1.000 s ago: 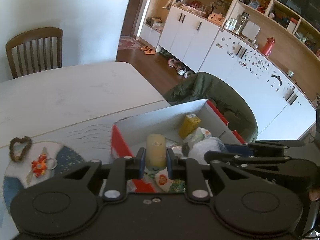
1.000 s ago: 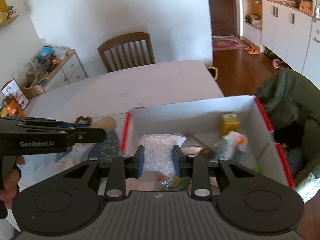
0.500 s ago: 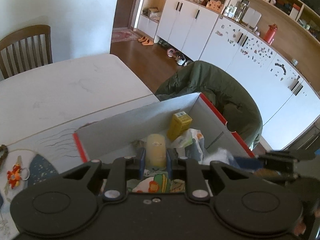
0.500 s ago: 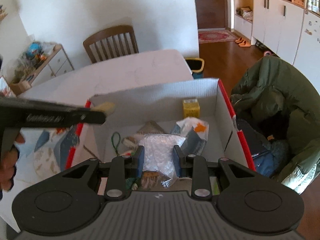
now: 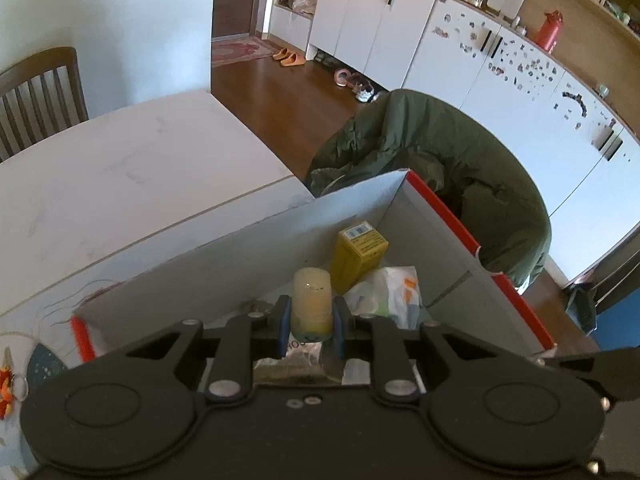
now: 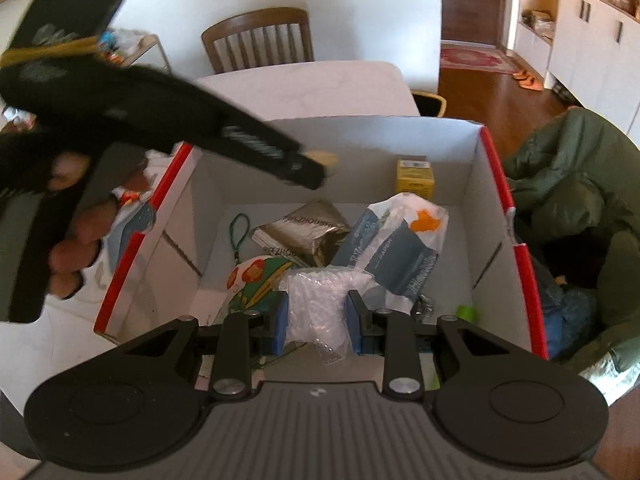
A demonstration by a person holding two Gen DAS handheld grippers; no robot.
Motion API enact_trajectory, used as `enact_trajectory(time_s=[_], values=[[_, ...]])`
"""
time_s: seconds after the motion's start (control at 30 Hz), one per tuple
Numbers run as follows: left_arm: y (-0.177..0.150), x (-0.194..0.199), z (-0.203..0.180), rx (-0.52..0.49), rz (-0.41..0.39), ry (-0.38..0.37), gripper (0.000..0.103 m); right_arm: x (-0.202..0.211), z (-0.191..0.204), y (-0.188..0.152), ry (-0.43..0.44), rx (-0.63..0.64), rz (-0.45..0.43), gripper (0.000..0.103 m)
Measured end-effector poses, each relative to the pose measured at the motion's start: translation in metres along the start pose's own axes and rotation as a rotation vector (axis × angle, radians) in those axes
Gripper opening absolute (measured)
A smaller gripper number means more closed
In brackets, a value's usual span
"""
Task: Organize objects
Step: 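Open left tool to drop cylinder while right tool releases bubble-wrap into box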
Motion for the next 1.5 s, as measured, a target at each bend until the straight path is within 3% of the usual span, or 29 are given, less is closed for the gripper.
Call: enact_trajectory(time_s=[0.33,0.73,1.07,1.17,1.2,1.5], values=[[0.000,-0.038,-0.008,-0.016,0.073,0.029,0.018,-0.010,0.001,0.000,0.015,0.036,0.016,0.031],[-0.008,-0.052,-0.006,-0.031,0.119,0.020,0.021,-0.006,0.000,0.000,0.013,0.047,0.004,0.032],[-0.009,-0.036,-0.005,-0.029,0.086,0.017,0.039,0.001,0.002,0.003,0.000,0.063,-0.005,0.033],[-0.010,-0.026,-0.001,-0.024,0.059,0.019,0.048,0.006,0.003,0.003,-0.012,0.076,-0.027,0.051],[-0.011,-0.022,0.001,-0.019,0.050,0.017,0.050,0.009,0.004,0.003,-0.015,0.081,-0.037,0.053],[-0.012,0.014,0.014,0.014,-0.024,0.004,0.058,0.022,0.004,0.011,-0.026,0.047,-0.075,0.053]])
Point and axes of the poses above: each gripper's, at about its wrist camera, not at the fingertips, and x roughly against the way its jaws point, z to its left, y to its top, the point moved 2 cm from there along -x, roughly the way its jaws point, and after that the axes turned 14 degrees about y, right-handed, at the moved point
